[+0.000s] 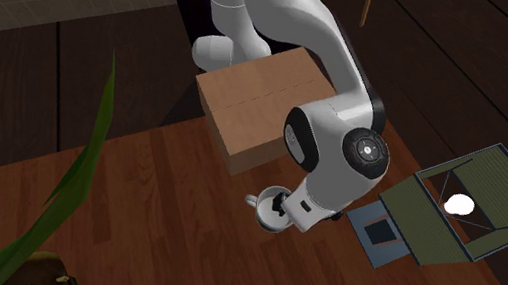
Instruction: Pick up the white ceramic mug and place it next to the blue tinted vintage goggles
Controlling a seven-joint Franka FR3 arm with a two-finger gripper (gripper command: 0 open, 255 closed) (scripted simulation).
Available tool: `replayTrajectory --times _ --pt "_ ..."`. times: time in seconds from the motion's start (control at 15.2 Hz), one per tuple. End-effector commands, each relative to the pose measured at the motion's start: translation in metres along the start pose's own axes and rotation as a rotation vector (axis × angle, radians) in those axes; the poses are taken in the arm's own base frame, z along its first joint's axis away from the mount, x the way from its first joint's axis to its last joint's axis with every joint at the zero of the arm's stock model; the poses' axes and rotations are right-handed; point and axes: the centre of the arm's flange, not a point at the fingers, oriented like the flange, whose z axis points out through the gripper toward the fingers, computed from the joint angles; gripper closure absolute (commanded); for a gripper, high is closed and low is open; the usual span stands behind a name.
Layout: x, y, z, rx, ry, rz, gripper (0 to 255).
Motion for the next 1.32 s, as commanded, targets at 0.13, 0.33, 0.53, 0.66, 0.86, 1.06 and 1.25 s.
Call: replayTrajectory --times 0.13,0.33,0.53,0.66,0.86,1.06,1.25 --pt "0.0 0.0 0.002 0.0 0.0 0.0 0" --pt "0.0 0.0 0.002 0.0 0.0 0.0 0" --pt "0.0 0.0 0.002 0.0 0.0 0.0 255" --pt "0.0 0.0 0.002 0.0 0.0 0.0 255" --pt "0.0 0.0 0.002 0.0 0.0 0.0 255" --pt "0.0 0.0 -0.003 0.0 0.0 0.0 255" --pt "0.001 0.001 -0.019 0.0 0.0 0.0 255"
